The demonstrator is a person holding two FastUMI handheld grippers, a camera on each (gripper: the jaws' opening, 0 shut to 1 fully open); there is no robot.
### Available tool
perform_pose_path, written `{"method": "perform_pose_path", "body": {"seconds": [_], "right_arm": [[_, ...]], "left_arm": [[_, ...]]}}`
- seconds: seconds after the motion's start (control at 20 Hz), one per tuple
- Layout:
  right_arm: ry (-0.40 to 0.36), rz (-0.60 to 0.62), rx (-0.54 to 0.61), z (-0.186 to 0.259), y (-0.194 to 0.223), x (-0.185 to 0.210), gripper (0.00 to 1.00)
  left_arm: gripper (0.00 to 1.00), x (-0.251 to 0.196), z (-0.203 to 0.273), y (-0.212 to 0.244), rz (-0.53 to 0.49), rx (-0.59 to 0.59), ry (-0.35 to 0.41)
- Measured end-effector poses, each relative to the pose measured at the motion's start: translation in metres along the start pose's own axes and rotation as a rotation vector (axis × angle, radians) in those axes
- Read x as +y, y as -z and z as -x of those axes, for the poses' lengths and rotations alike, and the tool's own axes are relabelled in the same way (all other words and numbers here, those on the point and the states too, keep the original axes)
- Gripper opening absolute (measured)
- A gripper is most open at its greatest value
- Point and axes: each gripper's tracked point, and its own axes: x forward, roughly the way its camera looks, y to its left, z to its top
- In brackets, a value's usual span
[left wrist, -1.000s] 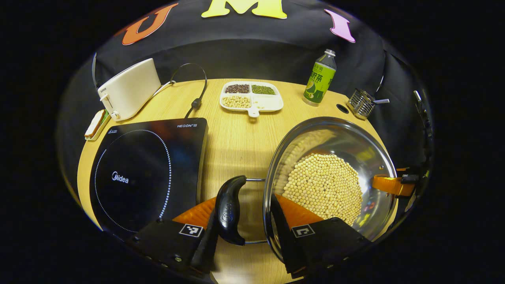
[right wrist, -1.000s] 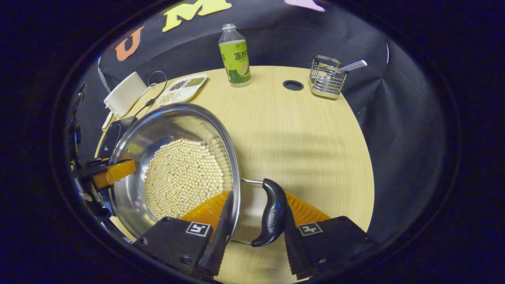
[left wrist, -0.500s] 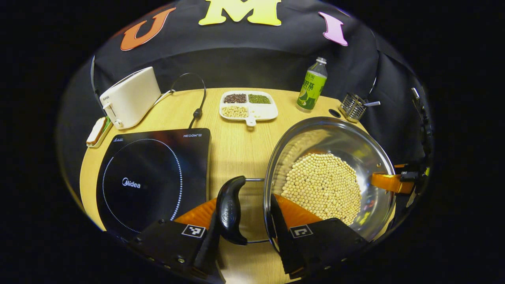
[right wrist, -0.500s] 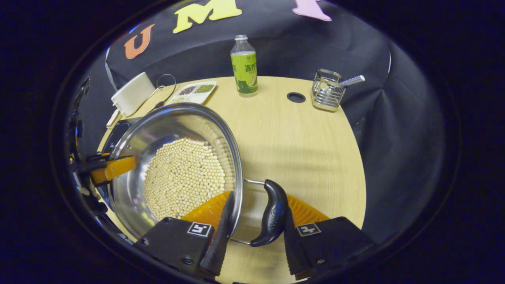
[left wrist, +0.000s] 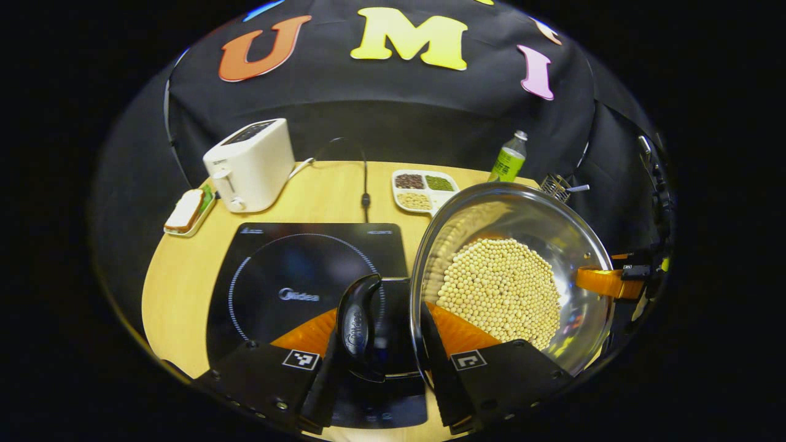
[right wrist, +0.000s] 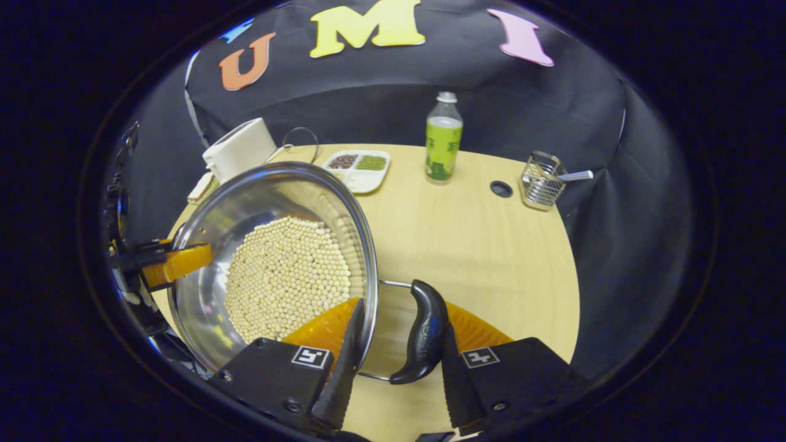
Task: First push the handle of the pot to place it horizontally, then grasp the pot with both hands and set it on the induction cooktop.
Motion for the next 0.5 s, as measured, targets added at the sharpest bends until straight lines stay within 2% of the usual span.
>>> {"method": "perform_pose_path", "body": {"seconds": [0.25, 0.5], "right_arm": [[-0.047, 0.021, 0.006, -0.004, -0.004, 0.07, 0.62], [-0.072, 0.044, 0.012, -0.013, -0.013, 0.119, 0.62]], "left_arm": [[0.63, 0.062, 0.021, 0.003, 0.024, -0.001, -0.043], [0.62, 0.113, 0.03, 0.005, 0.042, -0.001, -0.073]]}}
